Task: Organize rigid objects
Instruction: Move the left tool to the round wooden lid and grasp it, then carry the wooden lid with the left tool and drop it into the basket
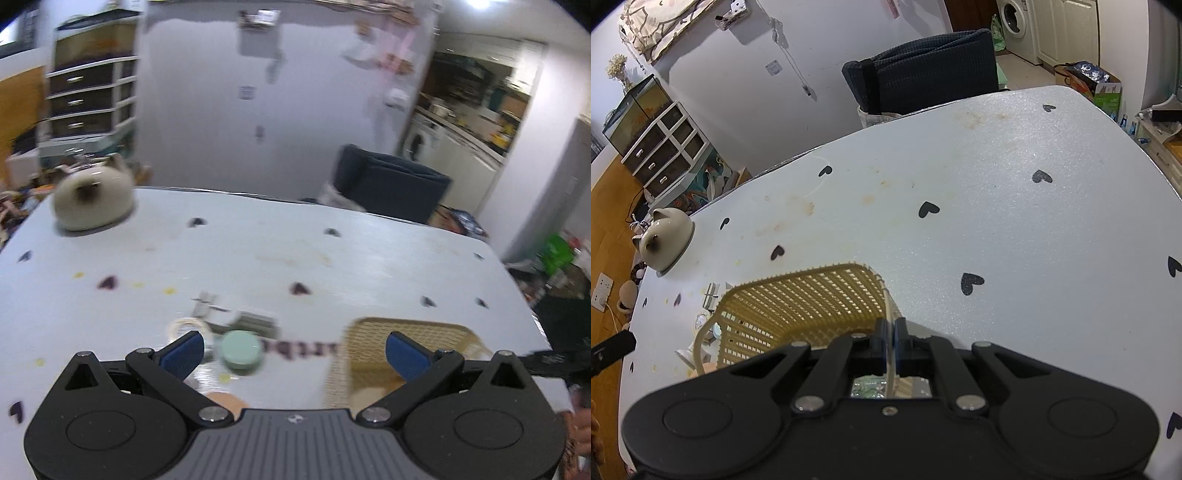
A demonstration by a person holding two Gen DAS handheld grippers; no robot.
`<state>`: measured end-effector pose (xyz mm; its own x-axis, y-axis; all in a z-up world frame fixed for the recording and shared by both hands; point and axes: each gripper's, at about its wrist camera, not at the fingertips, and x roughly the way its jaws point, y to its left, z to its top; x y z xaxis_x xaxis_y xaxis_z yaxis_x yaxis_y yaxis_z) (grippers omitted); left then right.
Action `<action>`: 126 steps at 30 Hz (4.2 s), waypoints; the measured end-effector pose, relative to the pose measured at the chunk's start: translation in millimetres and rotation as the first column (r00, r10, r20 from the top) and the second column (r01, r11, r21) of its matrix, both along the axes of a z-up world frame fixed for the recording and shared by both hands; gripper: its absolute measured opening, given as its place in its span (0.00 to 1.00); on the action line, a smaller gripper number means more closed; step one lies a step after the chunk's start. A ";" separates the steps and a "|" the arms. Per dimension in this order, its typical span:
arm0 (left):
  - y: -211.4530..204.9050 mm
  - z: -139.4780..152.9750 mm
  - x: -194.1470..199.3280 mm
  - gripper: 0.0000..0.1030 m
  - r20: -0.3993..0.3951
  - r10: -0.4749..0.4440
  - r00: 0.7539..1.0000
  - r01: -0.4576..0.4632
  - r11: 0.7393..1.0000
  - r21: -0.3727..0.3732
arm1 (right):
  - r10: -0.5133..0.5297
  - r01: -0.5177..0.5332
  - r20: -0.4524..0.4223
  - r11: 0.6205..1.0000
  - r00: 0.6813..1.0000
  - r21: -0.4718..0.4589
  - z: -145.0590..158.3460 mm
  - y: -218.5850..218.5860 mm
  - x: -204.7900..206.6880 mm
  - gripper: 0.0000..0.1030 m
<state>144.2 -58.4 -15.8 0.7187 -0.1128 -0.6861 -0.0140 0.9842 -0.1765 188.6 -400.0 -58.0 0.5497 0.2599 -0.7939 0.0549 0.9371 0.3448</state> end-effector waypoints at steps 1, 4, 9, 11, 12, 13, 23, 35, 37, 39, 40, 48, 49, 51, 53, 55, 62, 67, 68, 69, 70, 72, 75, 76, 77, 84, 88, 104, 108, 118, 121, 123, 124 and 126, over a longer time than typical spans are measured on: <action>6.0 -2.7 0.4 1.00 -0.004 0.023 1.000 -0.023 1.000 0.010 | 0.000 0.000 0.000 1.000 1.000 0.000 -0.1 0.0 0.0 0.04; 17.1 -10.7 -0.6 1.00 -0.007 0.058 0.998 -0.058 0.996 0.062 | 0.001 -0.001 0.000 1.000 1.000 -0.002 0.2 0.3 0.1 0.04; 25.3 -31.1 -0.1 1.00 -0.049 0.033 0.998 -0.027 0.993 0.119 | 0.002 -0.002 0.000 1.000 1.000 -0.004 0.3 0.7 0.1 0.04; 25.3 -42.8 1.1 1.00 -0.084 0.023 0.996 -0.014 0.994 0.113 | 0.003 -0.003 0.001 1.000 1.000 -0.007 0.5 1.2 -0.1 0.04; 25.3 -48.5 0.3 1.00 -0.104 0.009 0.995 0.003 0.994 0.110 | 0.003 -0.003 0.002 1.000 1.000 -0.008 0.5 1.3 0.0 0.04; 24.8 -54.7 0.4 1.00 -0.125 -0.007 0.992 0.020 0.994 0.108 | 0.003 -0.003 0.001 1.000 1.000 -0.008 0.5 1.3 0.0 0.04; 3.9 -96.1 -0.4 0.85 -0.186 -0.104 0.977 0.146 0.963 0.228 | 0.003 -0.003 0.002 1.000 1.000 -0.009 0.8 1.8 -0.1 0.04; -3.0 -115.9 20.9 0.76 -0.243 -0.106 0.964 0.183 0.930 0.320 | 0.005 -0.005 0.001 1.000 1.000 -0.011 -0.2 1.6 -0.1 0.04; -2.8 -117.3 23.5 0.73 -0.251 -0.111 0.962 0.191 0.927 0.322 | 0.005 -0.005 0.001 1.000 1.000 -0.010 -0.1 1.4 0.0 0.04; -3.6 -118.2 24.6 0.69 -0.259 -0.118 0.959 0.201 0.925 0.323 | 0.006 -0.006 0.002 1.000 1.000 -0.011 -0.1 1.7 -0.1 0.04; -3.9 -118.7 24.9 0.66 -0.264 -0.122 0.957 0.207 0.924 0.322 | 0.006 -0.006 0.002 1.000 1.000 -0.011 0.0 1.7 -0.1 0.04; -1.1 -115.6 24.6 0.66 -0.262 -0.118 0.958 0.194 0.938 0.286 | 0.008 -0.008 0.002 1.000 1.000 -0.014 0.1 1.7 0.0 0.04; 0.2 -113.0 23.7 0.66 -0.255 -0.114 0.960 0.184 0.944 0.273 | 0.010 -0.010 0.001 1.000 1.000 -0.017 0.0 2.2 0.1 0.04; 1.8 -106.4 21.5 0.66 -0.238 -0.106 0.965 0.165 0.955 0.246 | 0.013 -0.013 0.001 1.000 1.000 -0.023 0.2 3.5 0.4 0.04; 2.8 -97.5 18.9 0.66 -0.215 -0.101 0.971 0.148 0.964 0.219 | 0.013 -0.013 0.001 1.000 1.000 -0.027 0.4 4.2 0.5 0.04; 3.4 -86.8 15.4 0.66 -0.185 -0.098 0.978 0.135 0.971 0.196 | 0.014 -0.014 0.002 0.999 1.000 -0.030 0.3 4.9 0.6 0.04; -1.9 -42.2 4.7 0.66 -0.049 -0.112 0.992 0.117 0.987 0.110 | 0.017 -0.017 0.009 0.999 1.000 -0.040 0.4 6.3 0.3 0.04; -21.0 -21.9 4.4 0.66 0.018 -0.167 0.986 0.166 0.985 0.057 | 0.022 -0.022 0.009 0.999 1.000 -0.045 0.8 6.6 -0.1 0.04; -26.3 -21.2 6.2 0.66 0.024 -0.183 0.983 0.181 0.982 0.053 | 0.023 -0.023 0.009 0.999 1.000 -0.046 0.9 6.9 -0.2 0.04; -31.2 -21.0 9.1 0.66 0.027 -0.199 0.980 0.197 0.979 0.050 | 0.025 -0.024 0.010 0.999 1.000 -0.046 0.8 6.8 -0.1 0.04; -37.7 -21.1 10.7 0.66 0.031 -0.216 0.976 0.215 0.975 0.048 | 0.026 -0.025 0.011 0.999 1.000 -0.046 0.6 6.5 -0.1 0.04; -51.3 -23.2 14.7 0.66 0.030 -0.251 0.967 0.250 0.967 0.044 | 0.030 -0.029 0.009 0.999 1.000 -0.045 0.6 5.7 0.2 0.04; -70.8 -28.2 21.0 0.66 0.024 -0.307 0.951 0.306 0.951 0.042 | 0.037 -0.036 0.008 0.998 0.999 -0.044 1.2 5.9 0.0 0.04; -76.9 -30.0 22.2 0.66 0.022 -0.325 0.945 0.324 0.945 0.047 | 0.039 -0.038 0.008 0.998 0.999 -0.044 1.2 5.9 0.1 0.04; -82.1 -32.1 22.2 0.66 0.020 -0.341 0.940 0.339 0.939 0.055 | 0.039 -0.038 0.009 0.998 0.999 -0.043 1.0 5.9 0.1 0.04; -107.5 -50.3 39.1 0.66 -0.001 -0.406 0.914 0.401 0.902 0.160 | 0.035 -0.035 0.012 0.999 0.999 -0.030 0.0 4.4 -0.8 0.04; -111.7 -58.9 48.6 0.66 -0.016 -0.436 0.900 0.431 0.882 0.189 | 0.034 -0.033 0.012 0.999 0.999 -0.025 -0.7 3.7 -0.4 0.04; -122.1 -79.4 53.5 0.73 -0.059 -0.487 0.871 0.482 0.827 0.288 | 0.032 -0.031 0.010 0.999 0.999 -0.023 -0.8 3.6 0.0 0.04; -119.0 -74.5 49.8 0.74 -0.062 -0.489 0.870 0.488 0.836 0.251 | 0.031 -0.031 0.010 0.999 0.999 -0.024 -0.7 4.2 -0.1 0.04; -117.4 -68.9 35.7 0.76 -0.083 -0.504 0.859 0.511 0.847 0.145 | 0.031 -0.031 0.011 0.999 0.999 -0.025 -0.9 3.9 -0.4 0.04; -116.8 -65.3 29.1 0.82 -0.077 -0.507 0.859 0.513 0.850 0.119 | 0.032 -0.032 0.011 0.999 0.999 -0.027 -0.9 3.5 -0.6 0.04; -116.8 -62.5 25.0 0.83 -0.072 -0.509 0.858 0.514 0.851 0.111 | 0.032 -0.031 0.011 0.999 0.999 -0.026 -0.9 3.5 -0.7 0.04; -116.7 -61.0 23.2 0.84 -0.071 -0.508 0.858 0.513 0.852 0.107 | 0.032 -0.031 0.012 0.999 0.999 -0.027 -0.9 3.6 -0.7 0.04; -116.0 -58.2 20.0 0.87 -0.065 -0.506 0.860 0.510 0.854 0.099 | 0.032 -0.032 0.012 0.999 0.999 -0.028 -0.9 3.9 -0.6 0.04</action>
